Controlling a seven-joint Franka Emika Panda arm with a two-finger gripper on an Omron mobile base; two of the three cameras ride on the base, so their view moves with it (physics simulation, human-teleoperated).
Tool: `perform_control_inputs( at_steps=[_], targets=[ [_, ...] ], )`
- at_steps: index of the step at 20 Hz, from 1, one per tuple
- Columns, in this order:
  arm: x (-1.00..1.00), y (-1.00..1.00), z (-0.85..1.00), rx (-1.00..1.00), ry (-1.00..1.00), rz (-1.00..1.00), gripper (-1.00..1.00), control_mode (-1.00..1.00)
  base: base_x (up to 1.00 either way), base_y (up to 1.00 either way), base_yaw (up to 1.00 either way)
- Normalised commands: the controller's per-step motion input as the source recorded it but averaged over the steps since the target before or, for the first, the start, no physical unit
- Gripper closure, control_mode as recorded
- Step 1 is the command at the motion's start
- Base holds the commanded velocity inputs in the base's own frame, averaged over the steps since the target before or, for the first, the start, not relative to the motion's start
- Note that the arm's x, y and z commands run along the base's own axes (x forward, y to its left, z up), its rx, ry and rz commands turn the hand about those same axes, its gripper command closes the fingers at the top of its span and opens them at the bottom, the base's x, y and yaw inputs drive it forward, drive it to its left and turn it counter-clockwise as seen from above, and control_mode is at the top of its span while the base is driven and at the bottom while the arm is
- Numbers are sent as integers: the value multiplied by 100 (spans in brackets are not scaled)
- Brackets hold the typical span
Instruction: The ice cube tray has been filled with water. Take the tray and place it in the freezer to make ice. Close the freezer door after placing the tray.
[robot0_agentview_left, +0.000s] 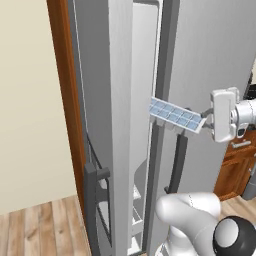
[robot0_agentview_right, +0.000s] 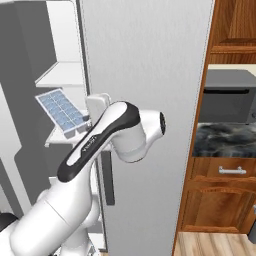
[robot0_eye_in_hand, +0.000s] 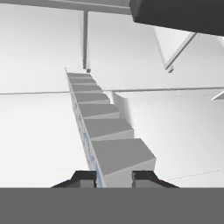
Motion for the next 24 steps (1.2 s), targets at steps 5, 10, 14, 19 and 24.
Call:
perform_control_inputs(
  at_steps=[5, 10, 14, 19, 24],
  targets=[
    [0, 27, 2, 0, 0, -22, 100, -100, 0, 0, 0],
    [10, 31, 0, 1, 0, -18, 100, -100, 0, 0, 0],
    [17, 4, 3, 5, 0, -3, 100, -100, 0, 0, 0],
    [15, 5, 11, 5, 0, 0, 100, -100, 0, 0, 0],
    [24, 29, 16, 2, 0, 0, 100, -100, 0, 0, 0]
  ],
)
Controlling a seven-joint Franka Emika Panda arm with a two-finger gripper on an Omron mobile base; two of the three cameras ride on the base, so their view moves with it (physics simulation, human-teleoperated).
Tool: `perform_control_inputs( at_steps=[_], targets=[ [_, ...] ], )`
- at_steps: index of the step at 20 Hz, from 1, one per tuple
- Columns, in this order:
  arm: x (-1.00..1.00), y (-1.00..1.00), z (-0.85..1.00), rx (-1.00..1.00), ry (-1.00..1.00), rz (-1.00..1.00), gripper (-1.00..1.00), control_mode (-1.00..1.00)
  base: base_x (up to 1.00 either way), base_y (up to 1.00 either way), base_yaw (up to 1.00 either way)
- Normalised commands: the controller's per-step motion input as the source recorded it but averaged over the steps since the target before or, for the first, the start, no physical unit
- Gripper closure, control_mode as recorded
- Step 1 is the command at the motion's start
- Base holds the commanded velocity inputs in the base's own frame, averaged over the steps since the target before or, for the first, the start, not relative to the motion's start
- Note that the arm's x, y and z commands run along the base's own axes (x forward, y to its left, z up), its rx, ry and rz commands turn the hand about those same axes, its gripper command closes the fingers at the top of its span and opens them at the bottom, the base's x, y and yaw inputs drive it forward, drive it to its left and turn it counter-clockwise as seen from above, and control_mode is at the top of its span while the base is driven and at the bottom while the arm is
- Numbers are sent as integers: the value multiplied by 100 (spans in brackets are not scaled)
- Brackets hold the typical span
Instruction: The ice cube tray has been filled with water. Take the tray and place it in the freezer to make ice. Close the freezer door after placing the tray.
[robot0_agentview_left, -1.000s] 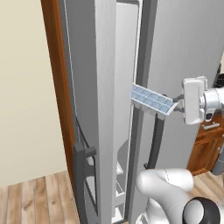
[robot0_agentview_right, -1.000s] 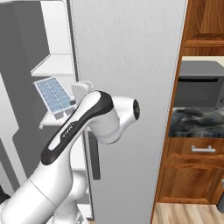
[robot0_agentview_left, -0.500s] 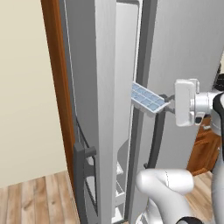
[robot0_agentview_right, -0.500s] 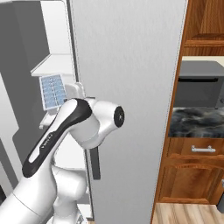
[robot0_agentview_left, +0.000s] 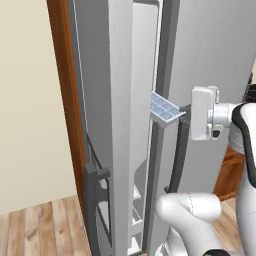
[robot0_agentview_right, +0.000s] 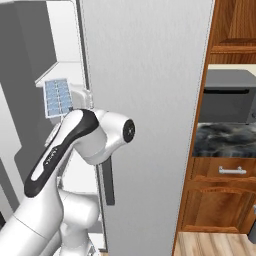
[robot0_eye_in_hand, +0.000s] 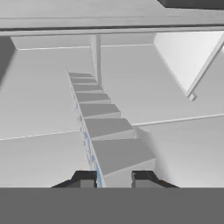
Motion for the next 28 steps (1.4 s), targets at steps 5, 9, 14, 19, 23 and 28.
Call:
perform_control_inputs(
  at_steps=[5, 9, 14, 19, 23, 28],
  targets=[
    [27, 49, 20, 0, 0, 0, 100, -100, 0, 0, 0],
    [26, 43, 30, 0, -1, 0, 100, -100, 0, 0, 0],
    [38, 14, 26, 0, 0, -7, 100, -100, 0, 0, 0],
    [41, 0, 9, 0, 0, -9, 100, -100, 0, 0, 0],
    [20, 6, 0, 0, 0, -10, 100, -100, 0, 0, 0],
    [25, 20, 0, 0, 0, -8, 100, -100, 0, 0, 0]
  ],
)
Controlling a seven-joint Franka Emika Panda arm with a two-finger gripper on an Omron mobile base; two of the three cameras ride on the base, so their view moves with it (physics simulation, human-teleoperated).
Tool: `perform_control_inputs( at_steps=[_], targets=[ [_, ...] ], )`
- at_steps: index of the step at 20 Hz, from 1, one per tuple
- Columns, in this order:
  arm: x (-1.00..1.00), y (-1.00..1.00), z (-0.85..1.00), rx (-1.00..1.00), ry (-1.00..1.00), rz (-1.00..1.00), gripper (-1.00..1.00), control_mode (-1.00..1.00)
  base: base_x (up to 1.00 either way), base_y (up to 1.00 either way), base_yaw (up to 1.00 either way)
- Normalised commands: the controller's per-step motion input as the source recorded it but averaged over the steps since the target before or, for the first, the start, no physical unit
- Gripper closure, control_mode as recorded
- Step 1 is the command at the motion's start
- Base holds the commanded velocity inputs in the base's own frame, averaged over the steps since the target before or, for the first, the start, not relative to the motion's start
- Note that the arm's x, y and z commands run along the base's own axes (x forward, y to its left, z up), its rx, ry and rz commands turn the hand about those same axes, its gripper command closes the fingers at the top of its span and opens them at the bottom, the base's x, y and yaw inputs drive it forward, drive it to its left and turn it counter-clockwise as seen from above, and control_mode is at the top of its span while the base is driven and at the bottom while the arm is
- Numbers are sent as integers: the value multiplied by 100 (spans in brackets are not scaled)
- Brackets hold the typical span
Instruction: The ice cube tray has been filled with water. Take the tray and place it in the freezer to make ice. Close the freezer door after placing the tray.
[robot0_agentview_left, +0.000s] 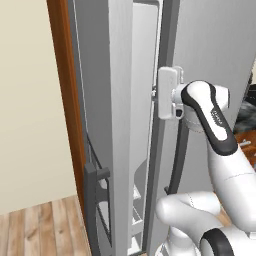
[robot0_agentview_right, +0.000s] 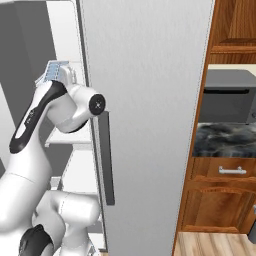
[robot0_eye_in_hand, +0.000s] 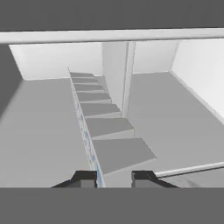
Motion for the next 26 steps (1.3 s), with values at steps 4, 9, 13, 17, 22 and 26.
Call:
perform_control_inputs(
  at_steps=[4, 9, 13, 17, 22, 26],
  targets=[
    [29, 25, 0, 0, 0, -7, 100, -100, 0, 0, 0],
    [30, 17, 0, 0, 4, -9, 100, -100, 0, 0, 0],
    [31, 7, 0, 0, 8, -9, 100, -100, 0, 0, 0],
    [29, 6, 0, 0, 8, -8, 100, -100, 0, 0, 0],
    [32, 10, 0, 0, 6, -6, 100, -100, 0, 0, 0],
    [39, 1, 0, 0, 7, -4, 100, -100, 0, 0, 0]
  ],
)
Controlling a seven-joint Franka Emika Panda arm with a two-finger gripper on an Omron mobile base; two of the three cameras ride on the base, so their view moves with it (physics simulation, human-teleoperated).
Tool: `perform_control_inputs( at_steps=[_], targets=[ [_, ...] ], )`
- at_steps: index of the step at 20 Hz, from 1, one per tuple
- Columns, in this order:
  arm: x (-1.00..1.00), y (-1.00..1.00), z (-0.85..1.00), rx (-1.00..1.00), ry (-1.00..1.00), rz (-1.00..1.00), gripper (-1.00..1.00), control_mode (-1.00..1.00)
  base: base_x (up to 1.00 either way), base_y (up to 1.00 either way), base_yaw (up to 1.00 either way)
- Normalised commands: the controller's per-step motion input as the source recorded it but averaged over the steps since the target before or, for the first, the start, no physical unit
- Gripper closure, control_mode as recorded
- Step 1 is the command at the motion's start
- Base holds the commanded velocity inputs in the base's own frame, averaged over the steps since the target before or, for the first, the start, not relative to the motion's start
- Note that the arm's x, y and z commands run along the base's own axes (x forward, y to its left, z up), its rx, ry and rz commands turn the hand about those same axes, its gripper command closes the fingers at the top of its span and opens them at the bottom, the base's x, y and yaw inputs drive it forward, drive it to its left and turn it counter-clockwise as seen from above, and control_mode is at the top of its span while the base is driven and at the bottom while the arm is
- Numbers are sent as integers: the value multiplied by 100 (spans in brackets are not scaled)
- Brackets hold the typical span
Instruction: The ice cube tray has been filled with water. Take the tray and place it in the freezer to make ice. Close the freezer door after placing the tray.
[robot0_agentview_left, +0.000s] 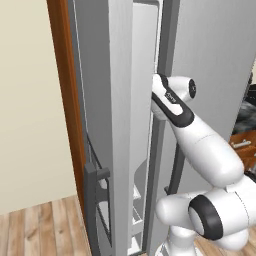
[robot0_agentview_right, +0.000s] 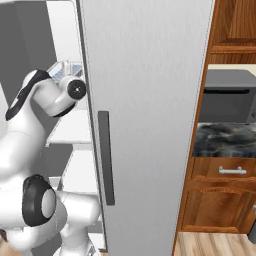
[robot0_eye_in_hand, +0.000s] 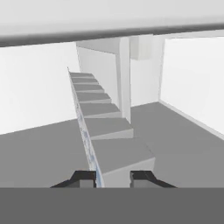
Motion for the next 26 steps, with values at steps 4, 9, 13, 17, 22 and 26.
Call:
perform_control_inputs(
  at_steps=[4, 9, 13, 17, 22, 26],
  targets=[
    [39, 0, 0, 0, 6, -2, 100, -100, 0, 0, 0],
    [28, 0, 0, 0, 4, -1, 100, -100, 0, 0, 0],
    [21, 0, 0, 0, 1, 0, 100, -100, 0, 0, 0],
    [29, 0, -2, 0, 0, 0, 100, -100, 0, 0, 0],
    [29, 4, -6, 0, 0, 0, 100, -100, 0, 0, 0],
    [26, 11, -13, 0, 0, -1, 100, -100, 0, 0, 0]
  ],
)
